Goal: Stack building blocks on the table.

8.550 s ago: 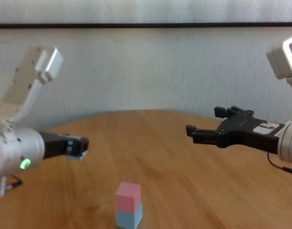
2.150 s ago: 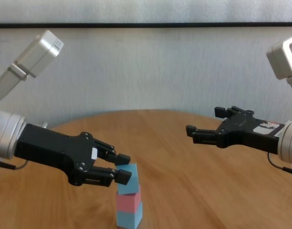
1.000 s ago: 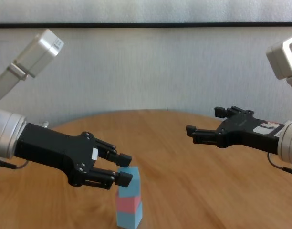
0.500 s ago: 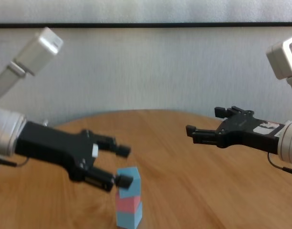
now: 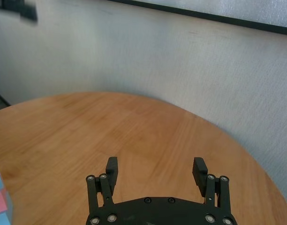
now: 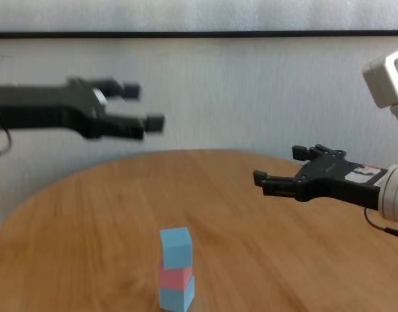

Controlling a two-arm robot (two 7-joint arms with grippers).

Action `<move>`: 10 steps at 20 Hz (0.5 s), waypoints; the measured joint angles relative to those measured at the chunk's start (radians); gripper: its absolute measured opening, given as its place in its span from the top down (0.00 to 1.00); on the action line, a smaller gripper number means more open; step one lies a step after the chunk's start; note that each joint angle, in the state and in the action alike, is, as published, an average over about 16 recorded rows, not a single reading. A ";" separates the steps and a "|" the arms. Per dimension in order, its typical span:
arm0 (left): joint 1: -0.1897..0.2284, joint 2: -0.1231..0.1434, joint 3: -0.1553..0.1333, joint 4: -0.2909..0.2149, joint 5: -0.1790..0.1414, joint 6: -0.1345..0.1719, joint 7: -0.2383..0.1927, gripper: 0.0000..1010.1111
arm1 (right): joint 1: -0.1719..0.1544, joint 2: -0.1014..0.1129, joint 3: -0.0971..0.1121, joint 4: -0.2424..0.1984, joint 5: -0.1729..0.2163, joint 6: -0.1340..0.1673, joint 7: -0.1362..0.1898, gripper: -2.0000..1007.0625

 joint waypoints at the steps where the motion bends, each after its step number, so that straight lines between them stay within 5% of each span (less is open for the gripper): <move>1: 0.009 0.005 -0.010 -0.016 -0.006 0.000 0.016 0.01 | 0.000 0.000 0.000 0.000 0.000 0.000 0.000 0.00; 5: 0.036 0.020 -0.035 -0.064 -0.014 -0.001 0.068 0.01 | 0.000 0.000 0.000 0.000 0.000 0.000 0.000 0.00; 10: 0.046 0.025 -0.043 -0.082 -0.009 -0.003 0.079 0.01 | 0.000 0.000 0.000 0.000 0.000 0.000 0.000 0.00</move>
